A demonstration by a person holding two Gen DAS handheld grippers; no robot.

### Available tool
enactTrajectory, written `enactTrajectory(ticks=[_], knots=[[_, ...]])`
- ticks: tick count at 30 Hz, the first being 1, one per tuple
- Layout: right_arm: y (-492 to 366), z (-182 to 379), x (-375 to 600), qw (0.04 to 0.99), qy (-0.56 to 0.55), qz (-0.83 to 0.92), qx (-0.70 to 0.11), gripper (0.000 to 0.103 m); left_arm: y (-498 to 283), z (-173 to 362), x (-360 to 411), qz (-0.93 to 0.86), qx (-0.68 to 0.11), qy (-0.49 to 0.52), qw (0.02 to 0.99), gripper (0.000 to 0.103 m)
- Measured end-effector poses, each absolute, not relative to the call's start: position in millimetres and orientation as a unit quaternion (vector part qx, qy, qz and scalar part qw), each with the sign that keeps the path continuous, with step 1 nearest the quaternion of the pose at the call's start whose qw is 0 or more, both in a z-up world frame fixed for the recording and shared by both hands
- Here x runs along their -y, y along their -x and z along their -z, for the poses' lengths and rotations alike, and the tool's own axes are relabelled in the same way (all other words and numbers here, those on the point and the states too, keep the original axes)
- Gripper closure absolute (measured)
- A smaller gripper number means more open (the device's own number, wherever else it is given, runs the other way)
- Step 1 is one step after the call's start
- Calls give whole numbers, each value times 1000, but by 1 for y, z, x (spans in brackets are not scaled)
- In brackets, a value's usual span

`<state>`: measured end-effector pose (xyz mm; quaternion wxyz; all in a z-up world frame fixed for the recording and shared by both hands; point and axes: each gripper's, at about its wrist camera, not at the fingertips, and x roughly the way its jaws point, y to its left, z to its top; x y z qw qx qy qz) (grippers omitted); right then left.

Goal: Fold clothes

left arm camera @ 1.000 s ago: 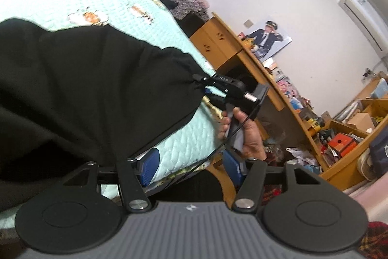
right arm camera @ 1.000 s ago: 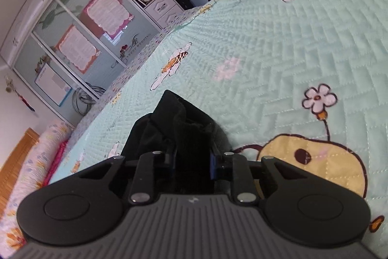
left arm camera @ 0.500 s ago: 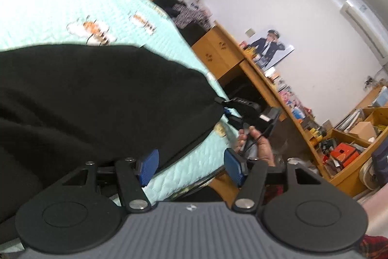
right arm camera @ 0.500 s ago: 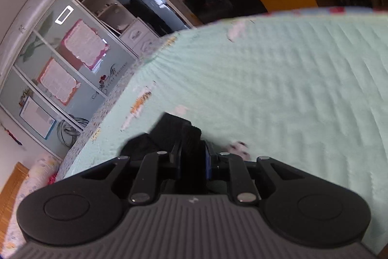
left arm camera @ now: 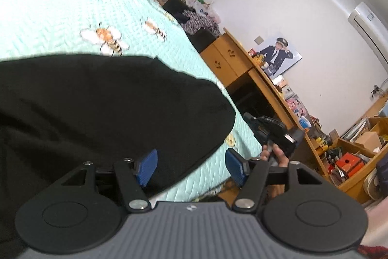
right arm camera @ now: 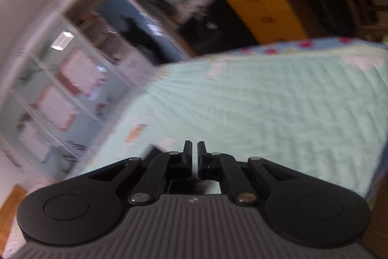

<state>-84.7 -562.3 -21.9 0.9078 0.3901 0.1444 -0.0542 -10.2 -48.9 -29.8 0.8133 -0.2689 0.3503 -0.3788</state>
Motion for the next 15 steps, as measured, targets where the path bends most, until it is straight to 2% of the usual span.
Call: enactTrajectory(ticks=[3,6,9,11,13,14,15], knots=[[67,5,522,910,-368,-62,-179,94,1,13,50,380,-332,263,822,32],[45,13,480,906,-346,-109,-219,87,-16,-5,55,376,-314,245,837,32],[23,23,438,898,-323,-150,-259,87,-41,-22,62,353,-300,233,855,30],[8,29,411,891,-307,-177,-284,86,-64,-27,68,307,-309,225,872,20],[-2,28,394,897,-292,-172,-283,85,-91,-29,75,255,-327,214,884,15],[-5,26,388,899,-289,-171,-280,85,-106,-27,80,231,-346,205,886,15],[-9,25,384,900,-285,-172,-281,80,-120,-23,85,208,-365,194,886,15]])
